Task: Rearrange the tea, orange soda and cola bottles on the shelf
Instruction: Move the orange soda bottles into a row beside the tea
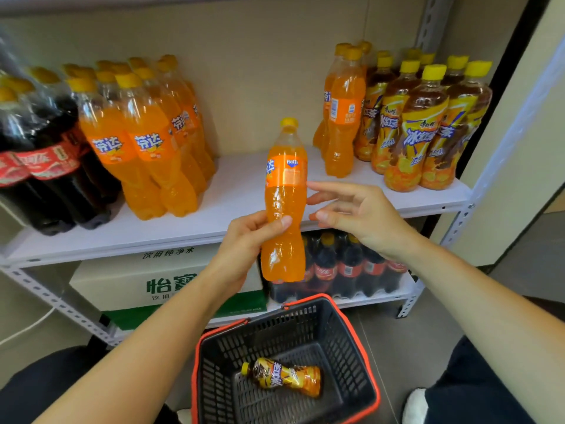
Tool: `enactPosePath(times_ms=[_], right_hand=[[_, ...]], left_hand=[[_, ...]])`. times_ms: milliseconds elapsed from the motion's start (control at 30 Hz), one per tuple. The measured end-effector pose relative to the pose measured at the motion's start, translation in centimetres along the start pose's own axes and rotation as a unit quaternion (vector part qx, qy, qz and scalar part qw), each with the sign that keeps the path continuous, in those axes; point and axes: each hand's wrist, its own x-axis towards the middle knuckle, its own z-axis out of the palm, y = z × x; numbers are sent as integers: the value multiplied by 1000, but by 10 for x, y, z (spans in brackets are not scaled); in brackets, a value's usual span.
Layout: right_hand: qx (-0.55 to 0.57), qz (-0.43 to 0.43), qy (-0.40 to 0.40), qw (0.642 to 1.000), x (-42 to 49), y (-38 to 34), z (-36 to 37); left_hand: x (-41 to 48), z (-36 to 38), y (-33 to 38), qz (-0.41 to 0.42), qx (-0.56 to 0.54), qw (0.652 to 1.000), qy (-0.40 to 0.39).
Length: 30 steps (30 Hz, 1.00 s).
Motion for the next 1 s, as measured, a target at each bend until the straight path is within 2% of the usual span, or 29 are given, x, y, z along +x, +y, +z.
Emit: enactPosePath(times_ms=[233, 467, 700, 867, 1000], right_hand=[[14, 0, -45, 999, -4, -1, 30], [6, -52, -7, 999, -3, -1, 43], [-85, -80, 52, 992, 0, 8, 57], [-115, -79, 27, 990, 1, 10, 56], [-92, -41, 12, 995, 1, 9, 51]], left_hand=[[14, -15, 16, -24, -53, 998, 28], [21, -24, 19, -37, -137, 990, -4], [24, -22, 15, -51, -181, 982, -18], [25, -24, 14, -24, -153, 988, 1], [25, -25, 9, 43, -88, 995, 32]])
